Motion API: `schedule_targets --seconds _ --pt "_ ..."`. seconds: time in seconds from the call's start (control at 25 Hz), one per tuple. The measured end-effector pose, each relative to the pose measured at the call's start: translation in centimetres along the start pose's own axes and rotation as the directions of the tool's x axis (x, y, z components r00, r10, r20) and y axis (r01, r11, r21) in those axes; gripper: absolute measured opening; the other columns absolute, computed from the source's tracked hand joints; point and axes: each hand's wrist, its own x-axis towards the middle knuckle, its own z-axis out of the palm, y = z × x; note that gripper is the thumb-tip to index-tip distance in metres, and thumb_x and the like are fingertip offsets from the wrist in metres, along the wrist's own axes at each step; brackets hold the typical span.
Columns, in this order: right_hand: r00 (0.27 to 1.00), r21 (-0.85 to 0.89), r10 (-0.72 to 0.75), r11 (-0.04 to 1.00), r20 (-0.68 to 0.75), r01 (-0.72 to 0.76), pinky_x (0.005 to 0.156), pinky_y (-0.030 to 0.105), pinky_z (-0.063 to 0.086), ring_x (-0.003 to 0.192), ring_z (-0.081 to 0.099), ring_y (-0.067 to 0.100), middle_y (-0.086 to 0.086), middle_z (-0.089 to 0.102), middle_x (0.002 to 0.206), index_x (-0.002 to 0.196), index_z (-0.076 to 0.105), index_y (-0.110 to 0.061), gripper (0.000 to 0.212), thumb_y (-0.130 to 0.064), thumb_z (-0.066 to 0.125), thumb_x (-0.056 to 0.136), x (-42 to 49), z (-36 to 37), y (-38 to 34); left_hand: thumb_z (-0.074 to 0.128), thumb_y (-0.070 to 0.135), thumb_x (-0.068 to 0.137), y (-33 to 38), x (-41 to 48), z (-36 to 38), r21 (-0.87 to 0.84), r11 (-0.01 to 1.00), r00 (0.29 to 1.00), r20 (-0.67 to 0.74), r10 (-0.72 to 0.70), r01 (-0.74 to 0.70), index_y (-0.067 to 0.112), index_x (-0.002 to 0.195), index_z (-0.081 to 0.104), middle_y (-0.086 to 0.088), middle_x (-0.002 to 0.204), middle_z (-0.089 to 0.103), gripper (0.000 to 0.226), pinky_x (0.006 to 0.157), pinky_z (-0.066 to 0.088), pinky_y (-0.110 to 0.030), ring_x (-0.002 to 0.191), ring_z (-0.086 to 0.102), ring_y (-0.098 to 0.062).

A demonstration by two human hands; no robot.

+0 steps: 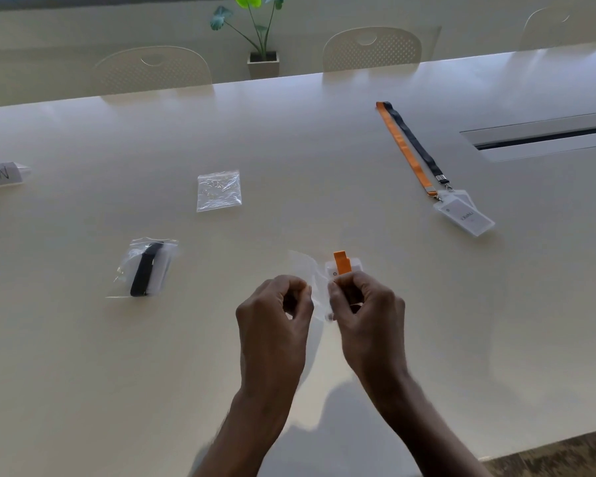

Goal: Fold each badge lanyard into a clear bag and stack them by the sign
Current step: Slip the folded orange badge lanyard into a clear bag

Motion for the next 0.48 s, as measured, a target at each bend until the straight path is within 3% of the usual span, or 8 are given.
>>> schedule_targets --seconds 0.16,0.28,0.48 --pt "1.000 -0.010 -0.015 1.000 0.025 0.015 0.056 0.004 0.040 0.059 0.062 0.001 -0.012 0.064 0.065 0.086 0.071 -0.016 0.010 -0.013 0.073 0.095 -0.6 0.3 -0.7 0.079 0.013 0.089 0.0 0.7 -0.4 0.009 1.000 1.000 -0.011 0.005 -0.004 0.019 0.089 0.070 0.009 0.082 0.070 0.011 0.072 0.056 -0.012 0.072 0.067 -0.003" --pt "1.000 -0.056 -0.029 0.998 -0.008 0.029 0.056 0.005 0.040 0.059 0.061 -0.002 -0.012 0.062 0.067 0.097 0.071 -0.017 0.005 -0.012 0.073 0.094 -0.1 -0.2 -0.4 0.079 0.009 0.089 -0.3 0.9 -0.6 0.029 0.999 1.000 0.001 0.024 -0.024 0.019 0.095 0.070 0.007 0.088 0.069 0.015 0.071 0.055 -0.008 0.074 0.067 0.000" --pt "0.992 -0.211 -0.124 0.970 0.017 0.125 0.065 0.026 0.059 0.069 0.064 0.003 -0.009 0.066 0.099 0.105 0.072 -0.022 0.015 -0.013 0.075 0.093 0.3 -0.5 0.5 0.079 0.001 0.088 -0.7 0.8 -0.6 0.065 0.996 0.998 -0.021 0.055 -0.053 0.014 0.104 0.079 0.002 0.099 0.071 0.021 0.076 0.050 0.000 0.075 0.065 0.002"
